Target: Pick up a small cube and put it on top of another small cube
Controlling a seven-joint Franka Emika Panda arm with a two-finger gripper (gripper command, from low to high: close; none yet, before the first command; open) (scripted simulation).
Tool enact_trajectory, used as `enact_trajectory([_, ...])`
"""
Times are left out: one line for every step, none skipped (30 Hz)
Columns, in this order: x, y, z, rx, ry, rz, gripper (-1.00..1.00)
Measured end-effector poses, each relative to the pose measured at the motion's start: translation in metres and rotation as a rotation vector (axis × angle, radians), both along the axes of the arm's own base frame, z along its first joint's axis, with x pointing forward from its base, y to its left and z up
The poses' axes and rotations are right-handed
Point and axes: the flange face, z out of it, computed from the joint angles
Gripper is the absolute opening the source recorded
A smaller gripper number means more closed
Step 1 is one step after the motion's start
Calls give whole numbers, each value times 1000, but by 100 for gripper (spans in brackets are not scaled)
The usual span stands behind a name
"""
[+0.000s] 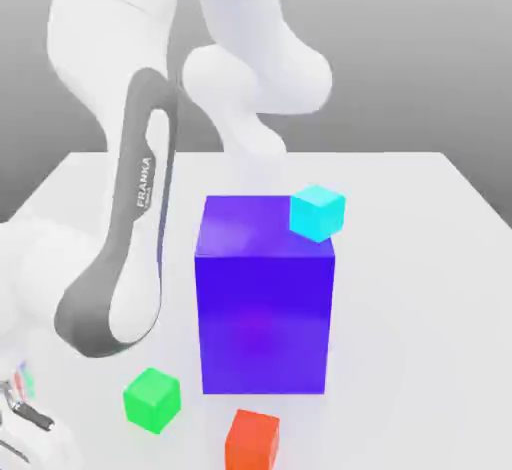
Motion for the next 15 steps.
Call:
enact_trajectory([0,0,0,0,0,0,-100])
enact_trajectory([0,0,0,1,0,0,-100])
enact_trajectory([0,0,0,1,0,0,-100])
enact_trajectory([0,0,-5,1,0,0,-100])
enact_trajectory([0,0,1,1,0,0,-100])
enact_trajectory([0,0,12,1,0,0,-100])
enact_trajectory([1,0,26,1,0,0,-100])
enact_trajectory([0,0,40,1,0,0,-100])
enact_trajectory([-1,1,54,1,0,4,-100])
enact_trajectory([-6,7,62,-2,1,23,-100])
enact_trajectory([-11,15,69,-4,2,47,-100])
enact_trajectory([-17,22,74,-6,3,72,-100])
enact_trajectory([-24,31,80,-8,4,98,-100])
enact_trajectory([-30,39,84,-10,5,125,-100])
enact_trajectory([-37,47,89,-11,5,153,-100])
